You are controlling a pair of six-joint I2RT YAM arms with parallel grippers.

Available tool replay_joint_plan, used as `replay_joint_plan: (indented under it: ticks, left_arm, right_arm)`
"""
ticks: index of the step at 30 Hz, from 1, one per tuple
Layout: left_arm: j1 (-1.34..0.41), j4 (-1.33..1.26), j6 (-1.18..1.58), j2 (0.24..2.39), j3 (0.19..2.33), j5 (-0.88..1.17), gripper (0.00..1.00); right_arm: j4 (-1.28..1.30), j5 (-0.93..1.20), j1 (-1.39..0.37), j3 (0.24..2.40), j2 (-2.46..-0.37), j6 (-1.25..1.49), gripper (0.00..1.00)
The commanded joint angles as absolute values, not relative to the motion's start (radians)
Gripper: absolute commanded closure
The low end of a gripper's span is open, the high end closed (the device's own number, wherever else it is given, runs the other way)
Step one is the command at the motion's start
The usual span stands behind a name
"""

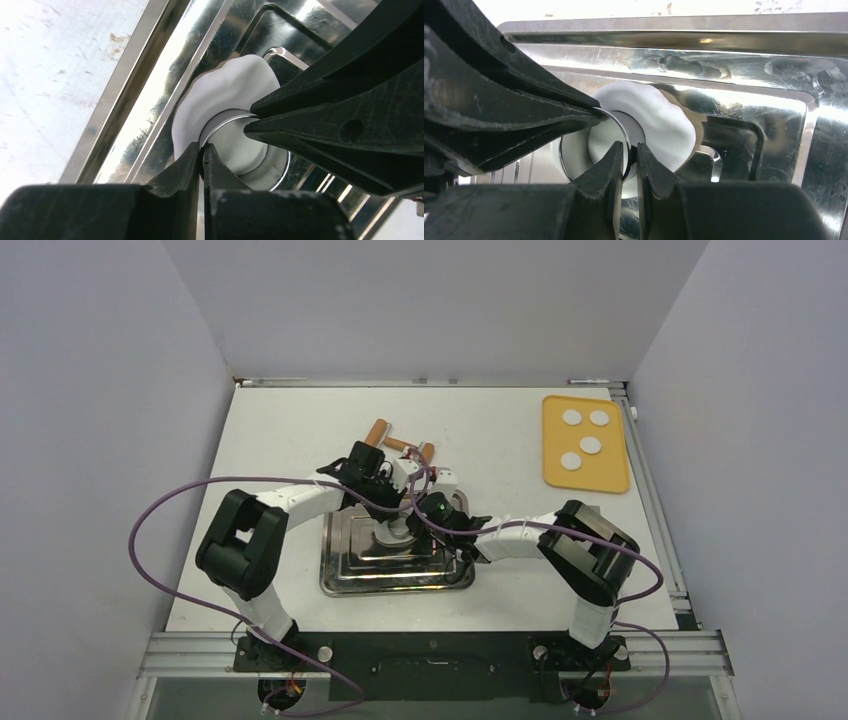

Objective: Roll out the dumpling wrappers from the dough

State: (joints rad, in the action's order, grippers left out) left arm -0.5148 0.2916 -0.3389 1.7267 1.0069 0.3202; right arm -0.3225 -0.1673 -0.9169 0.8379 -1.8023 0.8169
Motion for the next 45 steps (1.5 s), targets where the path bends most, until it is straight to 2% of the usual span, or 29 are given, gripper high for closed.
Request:
replay_joint_plan:
  ticks: [1, 6, 9, 12, 17, 25, 33, 37, 41, 45]
  left_arm:
    - [-0.445, 0.55, -0.363, 1.725, 0.995, 0.507, 1.0]
    - [-0.461, 0.562, -0.374, 1.66, 1.042, 0.585, 1.0]
    - [-0.466, 0.577, -0.38, 1.673, 1.05, 0.612, 0.95]
    - [-0.466, 0.582, -0.377, 1.673, 1.056, 0.64, 0.85]
    - [-0.465, 0.554, -0.361, 1.627, 1.066, 0.664, 0.75]
    - [-0.462, 0.575, -0.358, 1.613, 1.085, 0.663, 0.7]
    - [-0.468, 0.518, -0.307, 1.632, 1.035, 0.597, 0.75]
    - [-0.468, 0.501, -0.298, 1.648, 1.026, 0.569, 0.84]
    - [-0.469, 0.49, -0.296, 1.663, 1.021, 0.554, 0.89]
    - [-0.49, 0.499, -0.307, 1.681, 1.008, 0.553, 0.93]
  right_arm:
    - [-0.016, -0.168, -0.948, 0.847, -1.798, 0.731, 0.92]
    - [-0.009, -0.13, -0.964, 0.942, -1.773, 0.71, 0.91]
    - [-0.003, -0.133, -0.971, 0.981, -1.767, 0.704, 0.91]
    - [-0.012, -0.122, -0.976, 0.993, -1.764, 0.701, 0.85]
    - [-0.048, -0.075, -0.981, 1.025, -1.774, 0.696, 0.75]
    - [-0.028, -0.076, -0.989, 1.078, -1.772, 0.672, 0.71]
    - [0.044, -0.159, -0.994, 1.034, -1.753, 0.691, 0.79]
    - [0.044, -0.164, -1.003, 1.028, -1.766, 0.686, 0.8]
    - [0.048, -0.167, -1.007, 1.025, -1.792, 0.683, 0.91]
    - [0.069, -0.203, -1.032, 1.014, -1.795, 0.681, 0.91]
